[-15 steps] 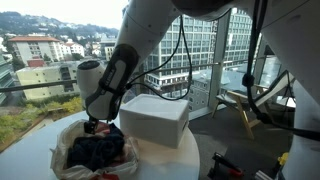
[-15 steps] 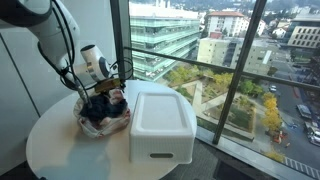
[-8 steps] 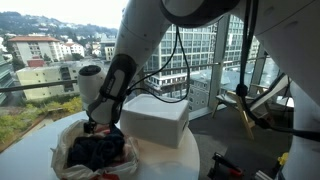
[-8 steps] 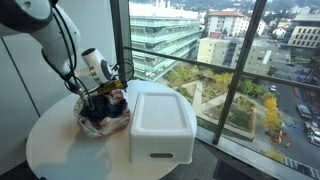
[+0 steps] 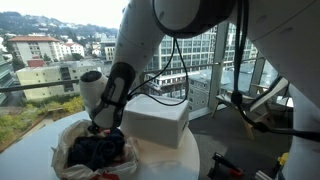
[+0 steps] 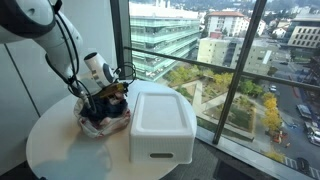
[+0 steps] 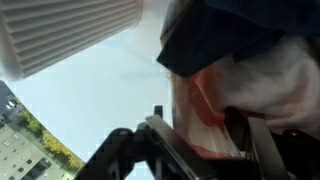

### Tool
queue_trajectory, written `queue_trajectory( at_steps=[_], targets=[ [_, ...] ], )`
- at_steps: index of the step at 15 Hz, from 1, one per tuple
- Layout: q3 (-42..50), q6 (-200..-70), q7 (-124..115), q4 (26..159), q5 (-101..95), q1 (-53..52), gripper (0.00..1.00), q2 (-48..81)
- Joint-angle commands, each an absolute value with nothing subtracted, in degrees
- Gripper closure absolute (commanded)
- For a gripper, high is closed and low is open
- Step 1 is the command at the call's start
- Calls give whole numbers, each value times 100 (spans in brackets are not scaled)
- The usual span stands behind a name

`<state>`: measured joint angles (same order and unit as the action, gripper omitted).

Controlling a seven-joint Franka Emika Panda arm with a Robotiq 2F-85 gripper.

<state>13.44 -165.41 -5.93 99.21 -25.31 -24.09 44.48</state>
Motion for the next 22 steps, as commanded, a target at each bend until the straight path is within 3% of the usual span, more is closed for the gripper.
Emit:
queue_trajectory(
  at_steps=[1,4,8,9,14,22],
  targets=[
    [1555,-16461,-806,9799,-2570,-2551,65,4505],
    [1522,-16128,-934,9832,-2444,-2488,87,4442],
    [1199,-15221,-1044,9858,-2116,-2216,96,4267],
    [1019,-14893,-980,9855,-1939,-2084,91,4199],
    [-80,-13478,-386,9734,-787,-1218,89,3913],
    [-93,-12987,-824,9883,-769,-1223,90,3450]
  ],
)
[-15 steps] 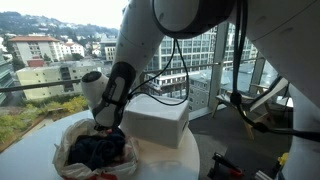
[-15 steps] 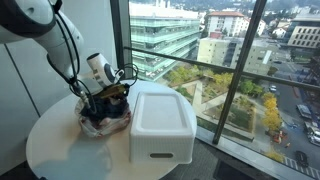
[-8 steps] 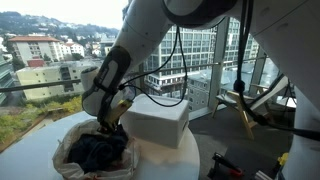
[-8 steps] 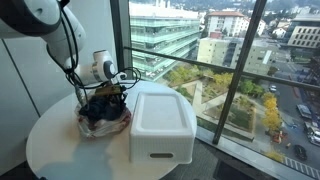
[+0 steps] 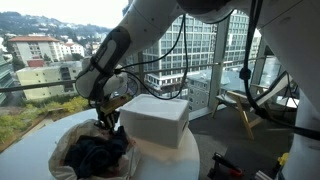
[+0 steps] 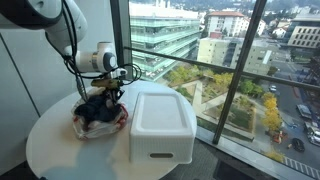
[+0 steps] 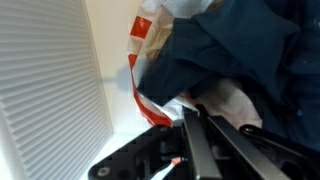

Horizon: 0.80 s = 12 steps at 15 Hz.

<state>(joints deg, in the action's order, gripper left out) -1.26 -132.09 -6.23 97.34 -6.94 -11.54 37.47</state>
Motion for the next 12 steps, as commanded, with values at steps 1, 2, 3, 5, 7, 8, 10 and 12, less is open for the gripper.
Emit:
queue_trajectory(
  at_steps=[1,2,3,5,7,8,10,12],
  targets=[
    [-92,-12897,-860,9907,-788,-1233,90,3382],
    [-84,-12769,-899,9912,-819,-1248,90,3327],
    [-75,-12600,-946,9885,-840,-1256,89,3300],
    [-91,-12195,-1039,9851,-802,-1234,64,3264],
    [-161,-11889,-1015,9956,-703,-1167,51,3141],
    [-191,-11779,-1000,10023,-643,-1132,44,3083],
    [-217,-11604,-972,10189,-548,-1074,28,2986],
    [-189,-11641,-960,10331,-543,-1030,13,3013]
  ],
)
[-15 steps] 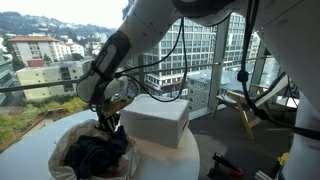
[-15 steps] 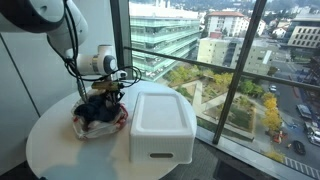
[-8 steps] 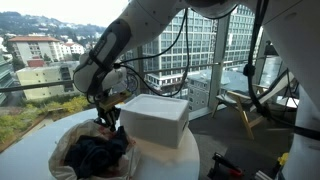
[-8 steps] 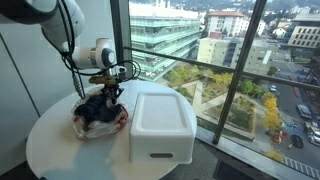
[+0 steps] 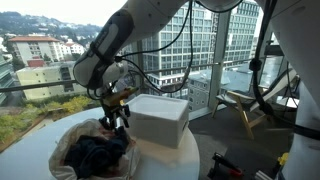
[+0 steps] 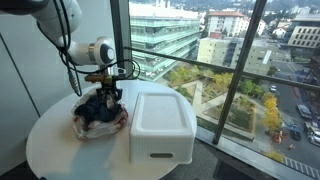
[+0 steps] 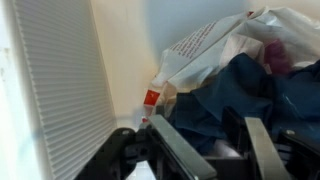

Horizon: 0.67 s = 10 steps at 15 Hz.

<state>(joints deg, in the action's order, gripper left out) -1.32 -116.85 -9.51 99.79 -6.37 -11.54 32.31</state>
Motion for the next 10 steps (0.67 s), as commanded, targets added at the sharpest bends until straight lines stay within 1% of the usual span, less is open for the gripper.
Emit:
queue_trajectory(
  at_steps=[1,2,3,10],
  targets=[
    [-137,-11769,-1014,10414,-631,-1031,6,3060],
    [-122,-11894,-999,10511,-647,-998,1,3084],
    [-108,-11994,-961,10599,-652,-953,0,3115],
    [158,-13250,-1124,11104,-824,-832,0,3231]
  ],
)
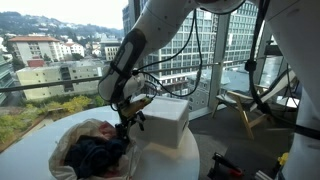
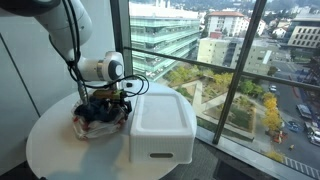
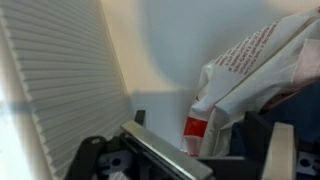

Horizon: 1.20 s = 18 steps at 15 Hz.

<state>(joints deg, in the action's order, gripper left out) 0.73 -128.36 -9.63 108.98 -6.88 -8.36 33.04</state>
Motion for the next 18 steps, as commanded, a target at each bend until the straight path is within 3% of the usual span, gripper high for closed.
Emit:
queue_trajectory(
  at_steps=[1,7,18],
  targets=[
    [193,-13428,-1156,11115,-862,-844,0,3269],
    [375,-14068,-1463,11142,-1158,-950,0,3452],
    [-240,-14276,-954,11109,-445,-773,0,3386]
  ],
)
